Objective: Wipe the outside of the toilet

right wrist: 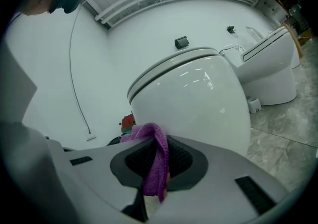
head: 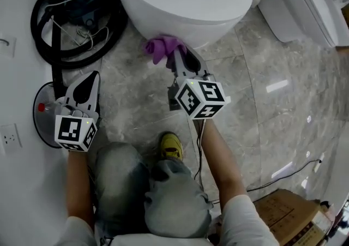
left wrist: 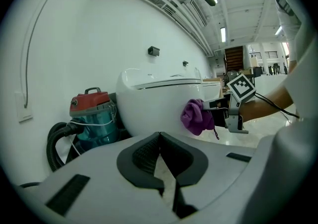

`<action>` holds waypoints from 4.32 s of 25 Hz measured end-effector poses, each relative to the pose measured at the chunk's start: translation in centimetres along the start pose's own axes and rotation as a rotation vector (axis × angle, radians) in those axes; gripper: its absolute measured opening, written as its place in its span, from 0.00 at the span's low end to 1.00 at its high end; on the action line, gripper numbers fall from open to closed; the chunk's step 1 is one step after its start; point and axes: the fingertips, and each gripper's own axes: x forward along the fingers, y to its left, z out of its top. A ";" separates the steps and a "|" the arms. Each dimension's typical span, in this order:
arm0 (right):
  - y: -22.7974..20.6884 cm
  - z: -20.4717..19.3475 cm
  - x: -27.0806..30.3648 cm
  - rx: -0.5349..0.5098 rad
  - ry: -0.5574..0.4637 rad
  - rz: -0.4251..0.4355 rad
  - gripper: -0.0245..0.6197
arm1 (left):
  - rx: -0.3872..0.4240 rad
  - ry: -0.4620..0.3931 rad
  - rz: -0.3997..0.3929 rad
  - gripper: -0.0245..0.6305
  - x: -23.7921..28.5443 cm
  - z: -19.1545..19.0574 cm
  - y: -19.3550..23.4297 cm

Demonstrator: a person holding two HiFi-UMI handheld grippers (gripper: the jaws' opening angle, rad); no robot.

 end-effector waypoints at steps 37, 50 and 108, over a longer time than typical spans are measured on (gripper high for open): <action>-17.5 5.0 -8.3 -0.014 -0.105 -0.481 0.13 | 0.025 0.021 -0.064 0.06 2.5 -0.2 -1.7; -2.4 -1.2 -8.6 -0.123 0.040 -0.047 0.13 | 0.023 0.007 -0.094 0.06 2.5 -0.4 -3.2; -20.3 -0.6 -4.4 0.001 0.011 -0.480 0.13 | 0.033 0.071 -0.065 0.06 2.3 -3.2 -1.3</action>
